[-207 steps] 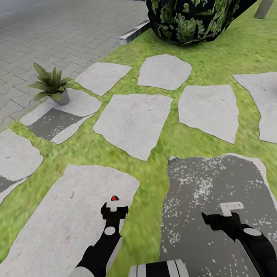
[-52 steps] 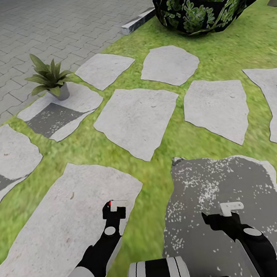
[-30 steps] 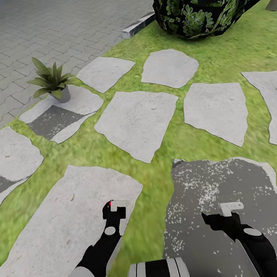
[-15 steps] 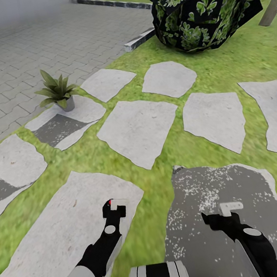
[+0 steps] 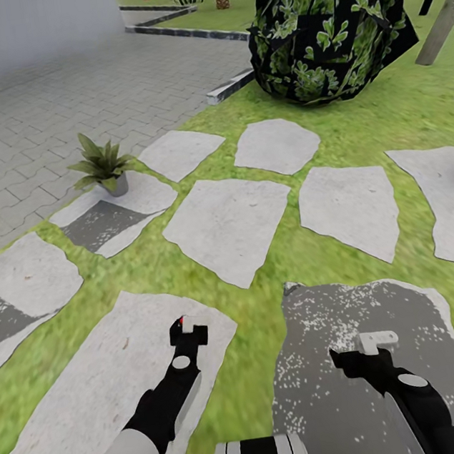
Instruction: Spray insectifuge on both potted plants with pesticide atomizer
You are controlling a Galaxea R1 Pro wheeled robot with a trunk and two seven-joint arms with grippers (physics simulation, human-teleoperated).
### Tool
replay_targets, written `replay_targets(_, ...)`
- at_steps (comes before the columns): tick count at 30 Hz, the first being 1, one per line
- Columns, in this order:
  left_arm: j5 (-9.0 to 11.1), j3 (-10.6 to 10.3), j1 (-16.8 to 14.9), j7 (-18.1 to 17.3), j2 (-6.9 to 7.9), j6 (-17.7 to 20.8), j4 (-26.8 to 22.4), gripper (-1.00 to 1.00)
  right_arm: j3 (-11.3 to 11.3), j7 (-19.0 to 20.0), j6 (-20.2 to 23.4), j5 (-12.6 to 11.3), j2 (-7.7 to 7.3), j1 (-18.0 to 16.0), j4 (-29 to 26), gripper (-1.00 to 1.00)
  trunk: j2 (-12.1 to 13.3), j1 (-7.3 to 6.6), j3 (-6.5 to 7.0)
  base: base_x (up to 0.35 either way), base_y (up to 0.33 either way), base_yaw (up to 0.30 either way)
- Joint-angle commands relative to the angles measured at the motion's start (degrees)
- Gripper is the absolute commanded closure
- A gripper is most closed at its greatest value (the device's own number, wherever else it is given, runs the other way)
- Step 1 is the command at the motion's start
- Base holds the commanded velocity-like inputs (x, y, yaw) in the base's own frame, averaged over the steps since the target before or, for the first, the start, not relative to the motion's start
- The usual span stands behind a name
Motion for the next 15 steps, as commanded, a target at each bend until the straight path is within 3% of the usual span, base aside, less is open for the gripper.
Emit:
replay_targets(1,0.60,-0.32,0.15,0.46,0.00,2.10,-1.06,1.00,-0.01,0.07,0.30,0.00,-0.01,-0.01,-0.06,-1.00,0.00,-0.03,0.19,0.000,0.000,0.000)
replay_targets(6,0.67,-0.29,0.65,0.46,-0.02,6.37,-4.09,1.00,-0.08,0.07,0.30,0.00,-0.06,-0.01,-0.02,-1.00,0.07,-0.16,1.30,0.000,0.000,0.000)
replay_targets(15,0.69,-0.27,3.74,0.46,0.04,8.17,-7.25,1.00,-0.22,0.07,0.72,0.00,0.01,0.18,-0.07,-1.00,3.68,-2.14,2.92,0.000,0.000,0.000)
